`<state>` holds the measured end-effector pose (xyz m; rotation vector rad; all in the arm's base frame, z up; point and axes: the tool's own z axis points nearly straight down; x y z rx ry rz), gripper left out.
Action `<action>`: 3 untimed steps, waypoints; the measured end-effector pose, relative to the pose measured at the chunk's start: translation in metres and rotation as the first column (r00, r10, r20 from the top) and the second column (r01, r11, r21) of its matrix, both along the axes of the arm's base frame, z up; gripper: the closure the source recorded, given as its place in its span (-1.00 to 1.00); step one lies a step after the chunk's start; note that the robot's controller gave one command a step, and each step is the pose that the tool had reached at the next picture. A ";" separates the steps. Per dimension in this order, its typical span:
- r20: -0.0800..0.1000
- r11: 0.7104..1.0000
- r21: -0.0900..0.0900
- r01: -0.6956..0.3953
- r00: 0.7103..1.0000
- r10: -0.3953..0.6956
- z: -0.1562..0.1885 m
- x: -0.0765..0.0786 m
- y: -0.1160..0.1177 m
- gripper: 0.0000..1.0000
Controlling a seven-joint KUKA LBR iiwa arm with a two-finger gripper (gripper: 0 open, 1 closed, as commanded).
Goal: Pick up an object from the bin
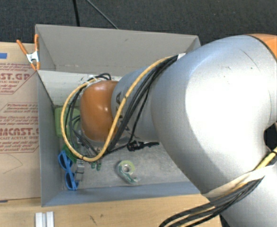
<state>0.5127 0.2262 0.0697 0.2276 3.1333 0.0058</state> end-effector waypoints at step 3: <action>0.004 0.959 0.001 0.283 0.959 -0.283 0.086 0.006 0.018 1.00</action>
Offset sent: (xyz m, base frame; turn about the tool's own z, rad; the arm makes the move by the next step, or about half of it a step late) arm 0.0169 0.0188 0.0003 0.2867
